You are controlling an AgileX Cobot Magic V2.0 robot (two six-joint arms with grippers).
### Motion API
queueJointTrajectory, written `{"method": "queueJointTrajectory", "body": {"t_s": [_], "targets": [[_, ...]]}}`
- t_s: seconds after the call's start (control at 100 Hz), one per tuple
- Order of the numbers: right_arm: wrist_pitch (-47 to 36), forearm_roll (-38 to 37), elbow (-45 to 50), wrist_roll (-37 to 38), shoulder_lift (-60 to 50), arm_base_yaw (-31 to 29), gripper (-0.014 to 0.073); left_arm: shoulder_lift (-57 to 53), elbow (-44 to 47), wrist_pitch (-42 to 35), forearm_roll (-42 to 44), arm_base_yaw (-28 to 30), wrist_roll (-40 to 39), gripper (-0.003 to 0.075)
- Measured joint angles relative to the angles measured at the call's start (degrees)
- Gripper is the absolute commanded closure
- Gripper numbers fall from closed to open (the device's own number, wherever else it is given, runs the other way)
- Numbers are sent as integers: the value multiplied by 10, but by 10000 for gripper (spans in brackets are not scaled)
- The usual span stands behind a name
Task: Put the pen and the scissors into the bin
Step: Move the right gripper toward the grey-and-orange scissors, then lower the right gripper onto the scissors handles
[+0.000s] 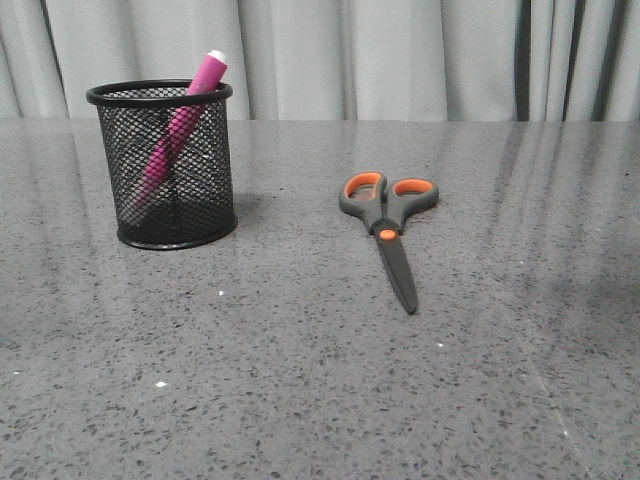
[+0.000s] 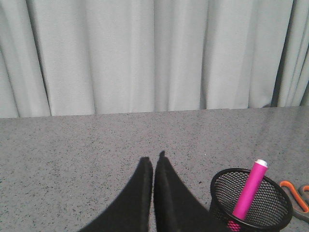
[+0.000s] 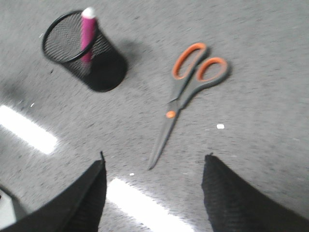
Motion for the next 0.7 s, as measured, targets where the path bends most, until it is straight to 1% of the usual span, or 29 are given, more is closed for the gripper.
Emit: {"method": "queueJointTrajectory", "body": {"t_s": [0.08,0.23,0.3,0.34,0.4,0.47,0.56,0.7], "targets": [[-4,-1,-16,0,34,44,202,0,0,0,-1,0,0,742],[-43,-14,-57,16,93,150,202,0,0,0,-1,0,0,742],[-46,-65,-83,67,126,190,202,0,0,0,-1,0,0,742],[-39,-116,-101,119,150,207,202,0,0,0,-1,1,0,742],[-11,-197,-127,195,188,223,202,0,0,0,-1,1,0,742],[24,-260,-157,245,238,232,202,0,0,0,-1,1,0,742],[49,-293,-188,276,296,235,202,0,0,0,-1,1,0,742],[53,-315,-204,310,357,236,199,0,0,0,-1,1,0,742]]}}
